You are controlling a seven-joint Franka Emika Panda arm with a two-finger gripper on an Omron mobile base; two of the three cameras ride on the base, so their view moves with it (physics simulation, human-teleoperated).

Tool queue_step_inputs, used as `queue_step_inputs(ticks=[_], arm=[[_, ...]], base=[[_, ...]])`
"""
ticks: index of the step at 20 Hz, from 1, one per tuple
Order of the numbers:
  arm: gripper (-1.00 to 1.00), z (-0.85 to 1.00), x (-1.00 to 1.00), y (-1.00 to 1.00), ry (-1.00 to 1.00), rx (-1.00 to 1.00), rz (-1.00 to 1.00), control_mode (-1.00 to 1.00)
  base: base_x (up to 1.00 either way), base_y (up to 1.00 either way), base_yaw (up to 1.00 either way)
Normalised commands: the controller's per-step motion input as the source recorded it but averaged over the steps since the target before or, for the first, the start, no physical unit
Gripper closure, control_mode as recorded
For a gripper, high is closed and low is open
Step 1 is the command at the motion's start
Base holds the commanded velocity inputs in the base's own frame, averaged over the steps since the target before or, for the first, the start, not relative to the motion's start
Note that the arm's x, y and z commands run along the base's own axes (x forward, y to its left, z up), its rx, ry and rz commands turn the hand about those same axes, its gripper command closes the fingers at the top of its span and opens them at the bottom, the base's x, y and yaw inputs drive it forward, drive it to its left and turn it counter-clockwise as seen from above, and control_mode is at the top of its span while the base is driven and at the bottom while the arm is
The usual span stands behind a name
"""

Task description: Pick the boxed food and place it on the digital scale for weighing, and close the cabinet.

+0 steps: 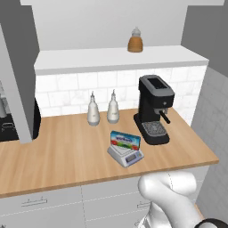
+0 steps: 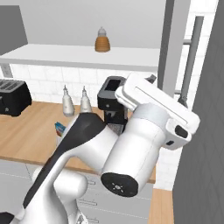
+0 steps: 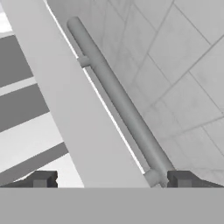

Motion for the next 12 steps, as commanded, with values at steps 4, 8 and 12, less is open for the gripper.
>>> queue_step_inputs(ticks=[4,8,12], arm=[[-1.00,0.04,-0.01,0.43,0.00,0.00,0.16,-1.00],[-1.00,0.13,-0.03,0.63,-0.01,0.00,0.10,-1.00],[-1.00,0.28,0.00,0.64,-0.07,0.00,0.05,-1.00]], base=[[0.00,0.00,0.00],[0.00,0.00,0.00],[0.00,0.00,0.00]])
